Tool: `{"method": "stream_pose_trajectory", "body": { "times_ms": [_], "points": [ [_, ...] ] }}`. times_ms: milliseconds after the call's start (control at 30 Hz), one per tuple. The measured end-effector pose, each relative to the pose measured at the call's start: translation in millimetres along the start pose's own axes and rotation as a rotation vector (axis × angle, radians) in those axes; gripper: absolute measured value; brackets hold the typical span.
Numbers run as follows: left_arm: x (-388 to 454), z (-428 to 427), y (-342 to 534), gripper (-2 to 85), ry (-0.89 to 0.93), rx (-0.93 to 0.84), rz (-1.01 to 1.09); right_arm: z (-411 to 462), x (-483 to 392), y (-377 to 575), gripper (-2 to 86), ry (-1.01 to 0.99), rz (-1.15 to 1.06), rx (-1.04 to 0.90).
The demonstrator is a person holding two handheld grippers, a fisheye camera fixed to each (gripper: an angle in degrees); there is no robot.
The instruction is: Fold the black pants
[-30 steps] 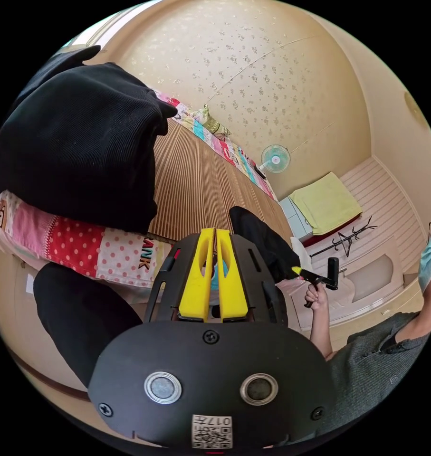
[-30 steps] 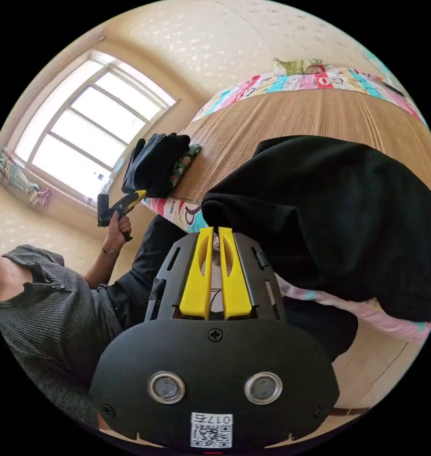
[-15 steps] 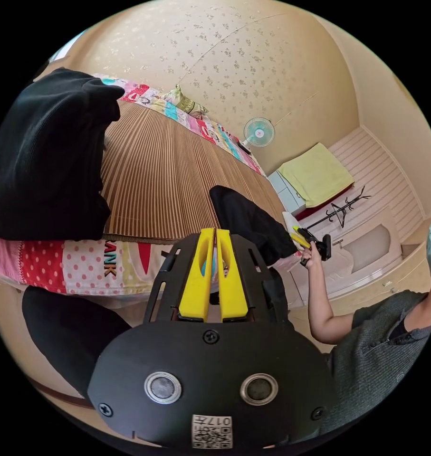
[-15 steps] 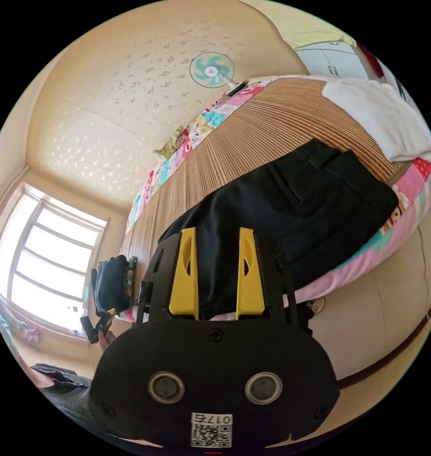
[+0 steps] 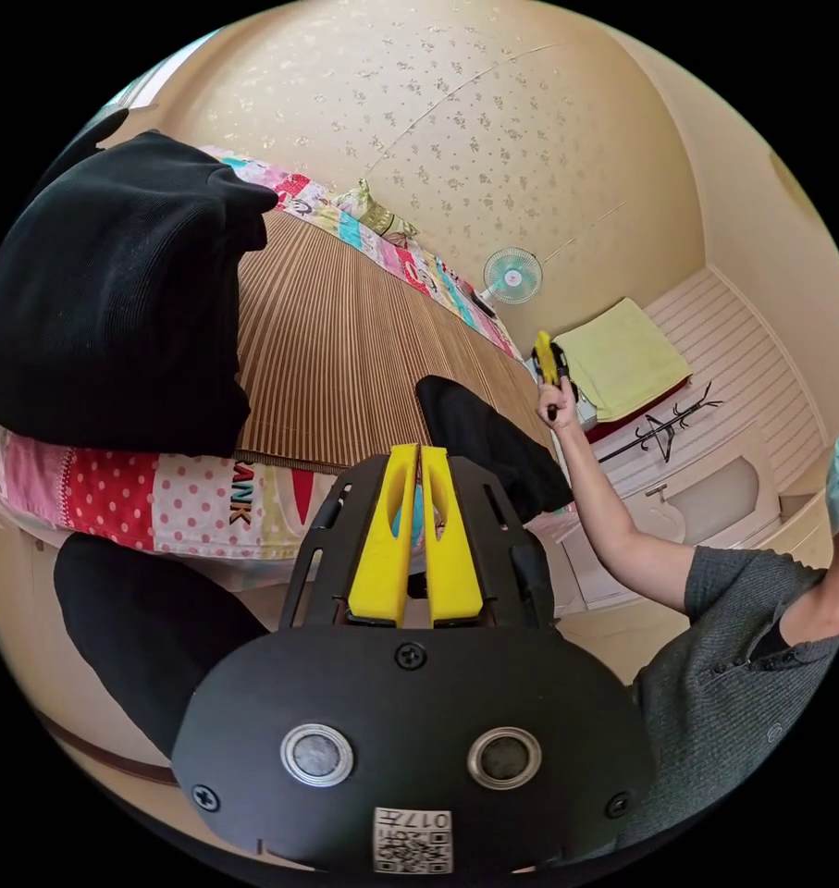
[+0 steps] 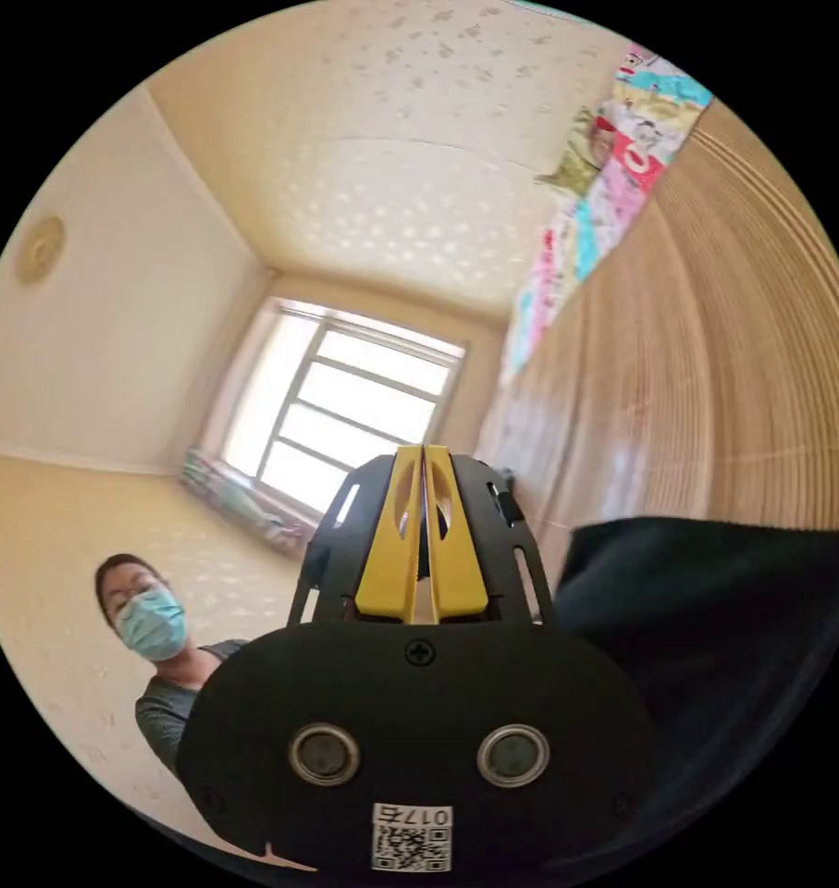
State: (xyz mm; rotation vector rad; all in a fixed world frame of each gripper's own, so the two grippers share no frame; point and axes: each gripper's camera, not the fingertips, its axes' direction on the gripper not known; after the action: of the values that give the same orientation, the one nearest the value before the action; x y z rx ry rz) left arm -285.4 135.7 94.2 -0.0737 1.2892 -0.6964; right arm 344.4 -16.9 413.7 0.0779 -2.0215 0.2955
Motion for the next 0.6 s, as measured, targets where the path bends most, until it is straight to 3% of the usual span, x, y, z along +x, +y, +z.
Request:
{"method": "stream_pose_trajectory", "body": {
  "times_ms": [67,133,233,367,467,567,600],
  "points": [
    [1,-8,-3,-1.0,0.024,0.023,-0.011,18,-29,-9,1.7,0.267,-0.023,-0.058],
    [7,-15,-5,-1.0,0.025,0.046,0.003,50,-43,-10,3.2,0.904,-0.073,-0.189],
    [15,-20,-6,-1.0,0.009,0.051,0.029,54,23,5,12.8,1.503,-0.001,-0.373],
    [10,-14,-4,-1.0,0.055,0.036,-0.008,11,136,46,16.1,1.547,0.259,-0.563],
    [12,-14,-8,-1.0,0.112,0.043,-0.020,6,151,80,12.4,1.577,0.145,-0.509],
    [18,-24,-14,-1.0,0.103,0.045,-0.008,-14,132,75,3.3,1.382,0.172,-0.330],
    [19,-27,-15,-1.0,0.100,0.045,-0.006,-29,115,70,2.4,1.224,0.169,-0.242]
  ]
}}
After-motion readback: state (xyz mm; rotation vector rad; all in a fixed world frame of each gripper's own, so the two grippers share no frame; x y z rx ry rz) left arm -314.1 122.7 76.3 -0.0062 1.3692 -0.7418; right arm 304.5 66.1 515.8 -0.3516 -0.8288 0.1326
